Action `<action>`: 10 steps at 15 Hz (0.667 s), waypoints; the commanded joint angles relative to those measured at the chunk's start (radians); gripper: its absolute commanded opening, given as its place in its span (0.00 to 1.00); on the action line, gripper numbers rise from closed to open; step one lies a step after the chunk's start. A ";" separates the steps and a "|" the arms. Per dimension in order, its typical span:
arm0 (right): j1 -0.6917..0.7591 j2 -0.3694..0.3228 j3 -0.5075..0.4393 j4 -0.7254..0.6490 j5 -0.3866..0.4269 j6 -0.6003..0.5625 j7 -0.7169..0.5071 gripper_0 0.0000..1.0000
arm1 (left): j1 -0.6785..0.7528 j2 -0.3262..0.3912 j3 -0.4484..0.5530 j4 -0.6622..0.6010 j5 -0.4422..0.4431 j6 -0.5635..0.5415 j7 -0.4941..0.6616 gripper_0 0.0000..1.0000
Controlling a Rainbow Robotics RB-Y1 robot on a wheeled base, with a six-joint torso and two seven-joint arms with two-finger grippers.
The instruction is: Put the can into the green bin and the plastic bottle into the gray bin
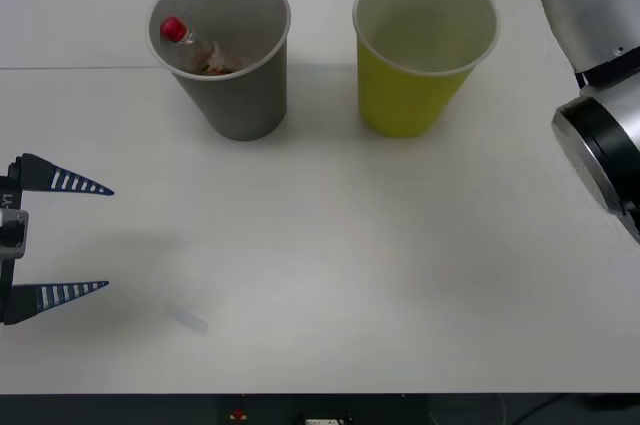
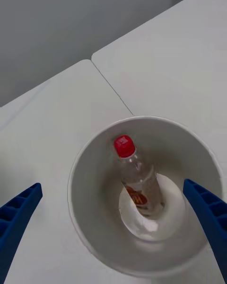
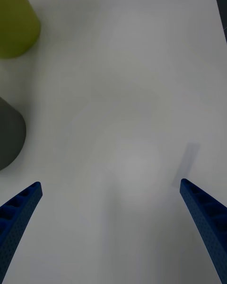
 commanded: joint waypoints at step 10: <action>0.422 -0.251 -0.221 -0.531 -0.143 -0.214 0.167 1.00 | 0.000 0.000 0.000 0.000 0.000 0.000 0.000 1.00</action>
